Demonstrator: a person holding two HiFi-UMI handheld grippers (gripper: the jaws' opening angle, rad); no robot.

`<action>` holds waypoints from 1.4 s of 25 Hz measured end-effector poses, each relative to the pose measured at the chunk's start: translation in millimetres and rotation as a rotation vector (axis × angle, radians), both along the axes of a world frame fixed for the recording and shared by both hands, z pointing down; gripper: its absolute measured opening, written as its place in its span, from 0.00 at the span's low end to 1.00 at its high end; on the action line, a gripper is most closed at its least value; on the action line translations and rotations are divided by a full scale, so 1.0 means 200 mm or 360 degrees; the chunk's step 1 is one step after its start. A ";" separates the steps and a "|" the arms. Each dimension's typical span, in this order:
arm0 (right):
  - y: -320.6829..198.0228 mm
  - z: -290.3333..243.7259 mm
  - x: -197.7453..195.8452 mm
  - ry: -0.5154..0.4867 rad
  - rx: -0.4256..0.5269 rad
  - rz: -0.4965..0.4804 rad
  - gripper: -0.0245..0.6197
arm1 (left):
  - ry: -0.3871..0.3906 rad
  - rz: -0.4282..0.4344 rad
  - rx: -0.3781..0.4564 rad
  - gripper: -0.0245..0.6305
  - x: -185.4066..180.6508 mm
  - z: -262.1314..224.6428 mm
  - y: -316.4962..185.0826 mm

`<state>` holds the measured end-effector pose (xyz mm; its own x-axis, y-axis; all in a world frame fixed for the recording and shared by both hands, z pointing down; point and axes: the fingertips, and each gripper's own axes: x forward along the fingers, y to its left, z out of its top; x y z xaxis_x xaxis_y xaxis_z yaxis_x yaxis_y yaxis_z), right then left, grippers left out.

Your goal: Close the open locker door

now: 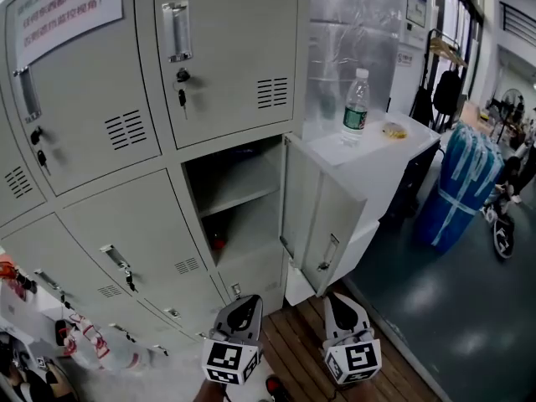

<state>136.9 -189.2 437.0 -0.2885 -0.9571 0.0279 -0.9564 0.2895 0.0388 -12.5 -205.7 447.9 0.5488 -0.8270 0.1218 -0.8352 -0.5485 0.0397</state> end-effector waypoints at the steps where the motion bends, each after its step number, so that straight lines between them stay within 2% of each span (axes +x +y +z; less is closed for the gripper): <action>1: -0.03 -0.01 0.03 -0.0015 0.0016 0.0002 0.06 | -0.0002 0.0000 0.0005 0.07 0.03 0.00 -0.03; 5: -0.13 -0.03 0.13 -0.0087 0.0056 -0.0029 0.07 | -0.0015 -0.0012 0.0017 0.07 0.09 0.01 -0.09; 6: -0.16 -0.04 0.14 -0.0099 0.0053 -0.0050 0.12 | -0.0019 -0.0019 0.0017 0.07 0.10 0.01 -0.11; 8: -0.22 -0.04 0.14 -0.0110 0.0034 -0.0092 0.38 | -0.0018 -0.0039 0.0021 0.07 0.10 0.01 -0.13; 9: -0.24 -0.03 0.14 -0.0113 0.0024 -0.0100 0.45 | -0.0018 -0.0051 0.0023 0.07 0.09 0.00 -0.14; 11: -0.29 -0.02 0.14 -0.0124 0.0012 -0.0108 0.51 | -0.0024 -0.0072 0.0022 0.07 0.08 0.01 -0.16; 19: -0.38 -0.04 0.15 -0.0165 0.0033 -0.0124 0.51 | -0.0033 -0.0122 0.0031 0.07 0.04 0.00 -0.22; 28: -0.40 -0.05 0.16 -0.0128 0.0045 -0.0111 0.36 | -0.0019 -0.0152 0.0045 0.07 0.00 -0.02 -0.24; 35: -0.38 -0.06 0.11 -0.0097 0.0053 -0.0143 0.30 | -0.0021 -0.0185 0.0062 0.07 -0.03 -0.04 -0.22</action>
<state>159.1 -265.2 425.3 -0.3733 -0.9274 -0.0236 -0.9276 0.3736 -0.0079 -18.1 -249.5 439.8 0.4478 -0.8891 0.0948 -0.8935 -0.4491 0.0087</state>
